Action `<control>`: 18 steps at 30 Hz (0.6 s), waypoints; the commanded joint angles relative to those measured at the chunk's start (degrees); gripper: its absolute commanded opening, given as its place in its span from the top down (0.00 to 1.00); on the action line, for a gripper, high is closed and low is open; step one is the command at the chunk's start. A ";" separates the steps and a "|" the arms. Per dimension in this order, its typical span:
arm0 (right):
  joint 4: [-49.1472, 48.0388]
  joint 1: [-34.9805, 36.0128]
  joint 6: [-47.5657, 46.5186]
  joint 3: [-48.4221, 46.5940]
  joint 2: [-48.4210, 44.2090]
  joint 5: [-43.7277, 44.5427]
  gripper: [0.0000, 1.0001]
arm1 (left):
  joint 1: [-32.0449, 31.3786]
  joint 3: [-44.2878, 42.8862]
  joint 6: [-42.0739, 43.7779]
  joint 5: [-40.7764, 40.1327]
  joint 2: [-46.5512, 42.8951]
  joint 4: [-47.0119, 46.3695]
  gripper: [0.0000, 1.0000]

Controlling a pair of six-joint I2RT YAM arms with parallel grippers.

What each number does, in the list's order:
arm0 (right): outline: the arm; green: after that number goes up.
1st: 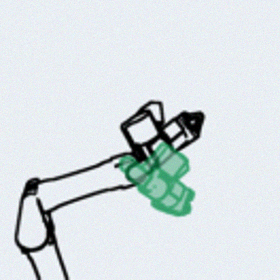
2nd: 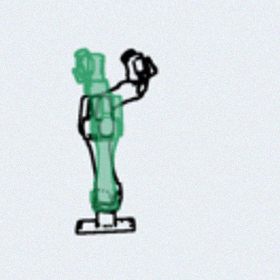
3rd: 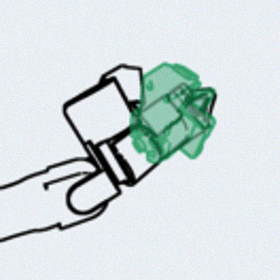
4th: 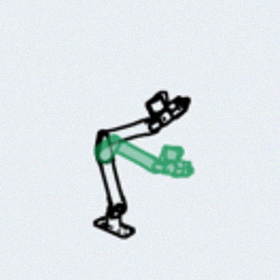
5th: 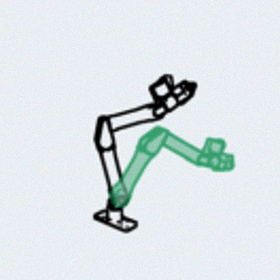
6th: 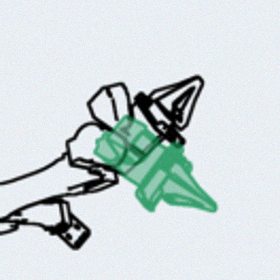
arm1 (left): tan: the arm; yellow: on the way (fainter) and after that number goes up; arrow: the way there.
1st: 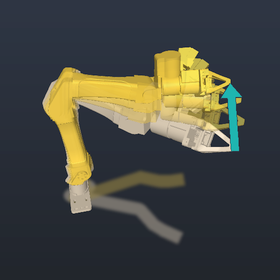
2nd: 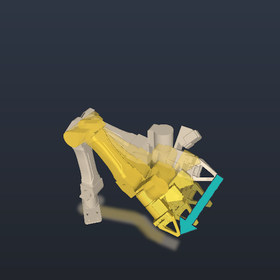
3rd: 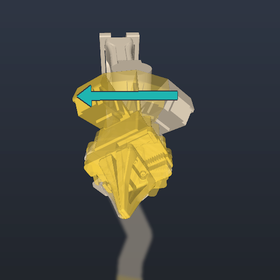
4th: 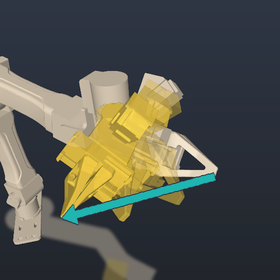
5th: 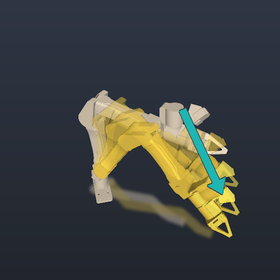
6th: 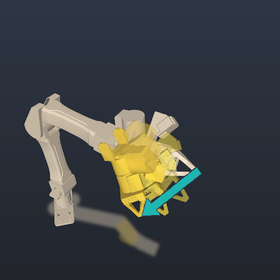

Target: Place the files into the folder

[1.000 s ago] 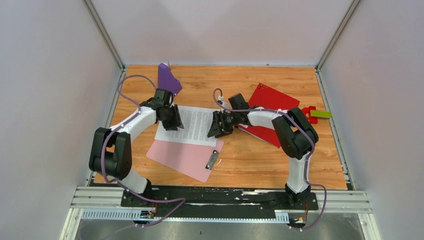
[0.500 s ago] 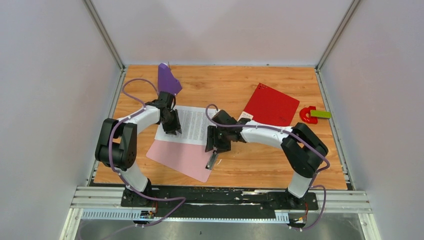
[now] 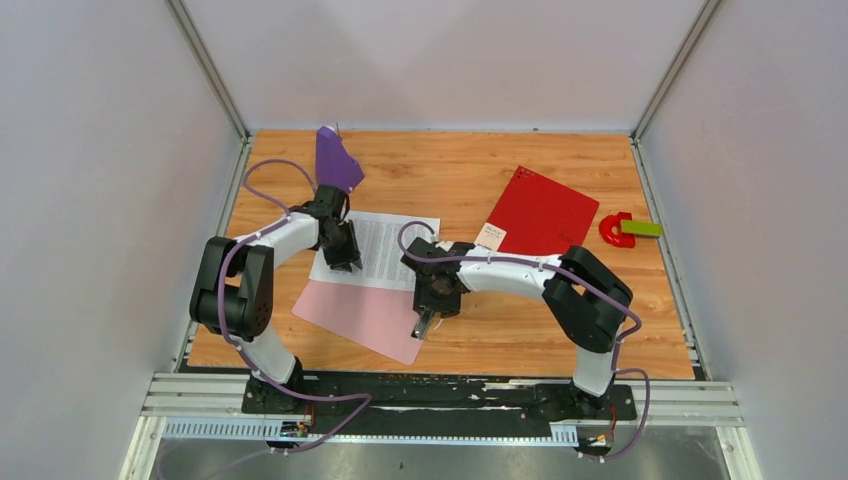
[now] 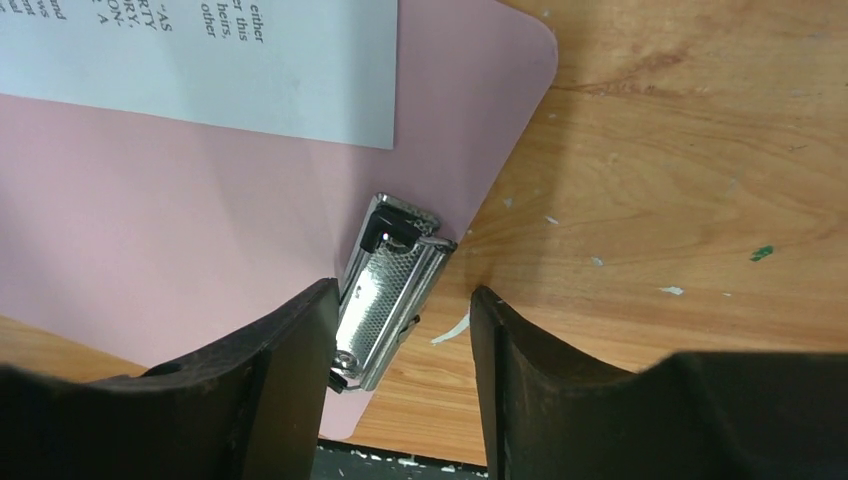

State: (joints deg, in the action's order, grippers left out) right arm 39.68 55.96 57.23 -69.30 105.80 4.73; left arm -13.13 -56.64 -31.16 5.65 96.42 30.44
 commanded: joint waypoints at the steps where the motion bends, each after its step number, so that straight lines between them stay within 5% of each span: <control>1: 2.47 0.22 -0.03 -3.12 2.37 5.93 0.52 | 0.73 2.55 0.93 -2.47 -0.41 0.16 0.61; 8: -1.32 -2.95 -6.44 -1.28 3.53 7.31 0.71 | 1.51 1.90 2.78 -5.18 -0.27 3.14 0.63; 18: -8.24 -6.50 -13.24 2.96 3.54 7.46 0.82 | 1.58 2.50 4.71 -10.60 -0.50 7.22 0.63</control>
State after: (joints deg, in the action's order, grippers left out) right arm 34.13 51.42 48.69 -70.17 107.55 9.08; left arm -12.40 -55.81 -28.95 -0.14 95.20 32.77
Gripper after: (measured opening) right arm 0.331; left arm 0.369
